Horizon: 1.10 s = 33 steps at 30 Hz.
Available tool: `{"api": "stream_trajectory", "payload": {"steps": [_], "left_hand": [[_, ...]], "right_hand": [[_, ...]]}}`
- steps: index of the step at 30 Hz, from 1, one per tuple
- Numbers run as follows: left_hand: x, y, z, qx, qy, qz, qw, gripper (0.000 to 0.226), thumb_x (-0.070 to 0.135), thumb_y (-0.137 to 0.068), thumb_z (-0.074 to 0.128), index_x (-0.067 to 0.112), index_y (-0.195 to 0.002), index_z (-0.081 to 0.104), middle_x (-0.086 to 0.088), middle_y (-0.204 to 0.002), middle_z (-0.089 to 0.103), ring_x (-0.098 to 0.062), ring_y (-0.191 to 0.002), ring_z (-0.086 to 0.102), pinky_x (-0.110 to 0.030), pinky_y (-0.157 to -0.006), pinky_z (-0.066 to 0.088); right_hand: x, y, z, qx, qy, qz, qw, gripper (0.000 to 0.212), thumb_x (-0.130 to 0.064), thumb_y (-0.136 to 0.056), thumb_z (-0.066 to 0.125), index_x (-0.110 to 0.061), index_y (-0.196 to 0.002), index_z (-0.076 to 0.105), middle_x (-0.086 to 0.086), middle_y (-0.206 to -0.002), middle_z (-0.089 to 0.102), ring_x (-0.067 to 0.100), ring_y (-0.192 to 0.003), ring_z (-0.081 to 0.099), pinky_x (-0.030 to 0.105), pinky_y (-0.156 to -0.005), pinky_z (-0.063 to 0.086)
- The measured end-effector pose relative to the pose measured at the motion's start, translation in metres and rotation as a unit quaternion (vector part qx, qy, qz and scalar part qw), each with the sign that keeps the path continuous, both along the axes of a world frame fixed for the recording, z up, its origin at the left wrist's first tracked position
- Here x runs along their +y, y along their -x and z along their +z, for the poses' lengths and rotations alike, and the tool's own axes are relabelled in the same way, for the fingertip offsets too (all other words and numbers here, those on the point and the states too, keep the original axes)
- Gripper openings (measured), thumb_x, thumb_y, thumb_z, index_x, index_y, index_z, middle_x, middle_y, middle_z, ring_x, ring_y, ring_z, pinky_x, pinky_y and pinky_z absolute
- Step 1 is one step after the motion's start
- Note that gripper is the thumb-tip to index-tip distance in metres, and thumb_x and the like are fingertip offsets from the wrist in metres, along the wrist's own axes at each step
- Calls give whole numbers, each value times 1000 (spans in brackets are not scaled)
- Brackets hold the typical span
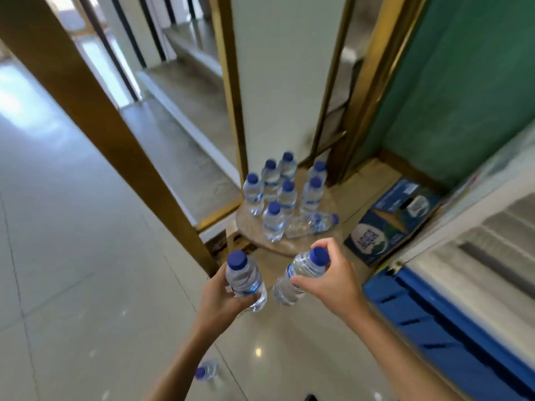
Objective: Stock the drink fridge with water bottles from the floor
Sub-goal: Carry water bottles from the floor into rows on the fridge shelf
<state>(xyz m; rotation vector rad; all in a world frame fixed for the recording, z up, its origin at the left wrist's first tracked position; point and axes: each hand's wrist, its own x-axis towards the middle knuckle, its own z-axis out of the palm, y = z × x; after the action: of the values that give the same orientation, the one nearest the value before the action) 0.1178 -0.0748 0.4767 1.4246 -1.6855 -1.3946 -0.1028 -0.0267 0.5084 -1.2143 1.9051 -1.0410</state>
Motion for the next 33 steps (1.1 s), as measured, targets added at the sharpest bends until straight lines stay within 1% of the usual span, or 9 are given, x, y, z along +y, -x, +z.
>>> {"api": "stream_trajectory", "payload": {"steps": [3,6,13,15,18,23,25,30,33], "left_hand": [[-9,30,105,10,49,-90,995,51,16,-65,86,23,-110,62,11,-97,72,-2,-91,68,-17,-76,55],[-15,72,203,39,101,-167,980,44,13,-68,83,20,-107,64,7,-95,72,-3,-89,68,-13,-72,51],[-13,206,368,133,163,-285,935,38,-1,-71,79,3,-106,65,-9,-95,73,-14,-85,70,-23,-76,55],[-8,249,400,155,172,-313,921,40,3,-69,82,5,-106,66,-6,-96,74,-17,-89,71,-29,-82,55],[4,313,449,179,204,-362,892,48,20,-65,86,11,-107,66,-4,-100,74,-20,-94,70,-36,-87,54],[31,421,518,231,222,-394,861,38,17,-72,81,10,-106,66,-8,-96,75,-23,-88,72,-35,-78,58],[37,464,539,245,224,-401,854,38,23,-70,83,13,-104,67,-6,-95,75,-24,-88,72,-40,-80,58],[39,564,568,245,237,-392,854,46,27,-68,84,14,-108,67,-4,-95,74,-19,-86,72,-32,-75,58],[29,620,578,252,212,-372,868,47,24,-71,83,7,-110,64,-6,-96,72,-22,-84,71,-22,-62,56]], "right_hand": [[19,27,96,-69,36,-63,995,59,-19,-56,90,-32,-99,52,-7,-89,64,9,-76,64,16,-67,50],[36,61,177,-125,97,-112,981,51,-15,-60,89,-24,-101,60,-1,-89,72,13,-82,70,32,-76,56],[75,158,342,-145,248,-163,944,29,2,-74,75,-17,-94,67,-3,-87,74,15,-84,70,34,-82,56],[90,190,383,-123,281,-178,935,27,1,-76,73,-19,-93,67,-2,-89,73,18,-86,69,37,-83,57],[115,240,441,-61,324,-195,924,23,0,-77,73,-19,-90,67,-6,-81,74,11,-78,69,31,-75,59],[151,330,517,13,364,-232,902,17,-4,-79,74,-16,-90,68,-6,-79,75,7,-75,71,23,-69,58],[160,365,539,46,366,-250,895,16,-11,-77,77,-16,-91,70,-2,-87,75,11,-83,71,28,-77,58],[158,450,568,89,360,-299,879,29,-22,-73,82,-15,-99,69,1,-98,74,15,-92,71,39,-87,56],[141,499,573,91,354,-328,871,45,-26,-71,83,-13,-110,65,1,-105,72,16,-97,69,45,-87,57]]}}
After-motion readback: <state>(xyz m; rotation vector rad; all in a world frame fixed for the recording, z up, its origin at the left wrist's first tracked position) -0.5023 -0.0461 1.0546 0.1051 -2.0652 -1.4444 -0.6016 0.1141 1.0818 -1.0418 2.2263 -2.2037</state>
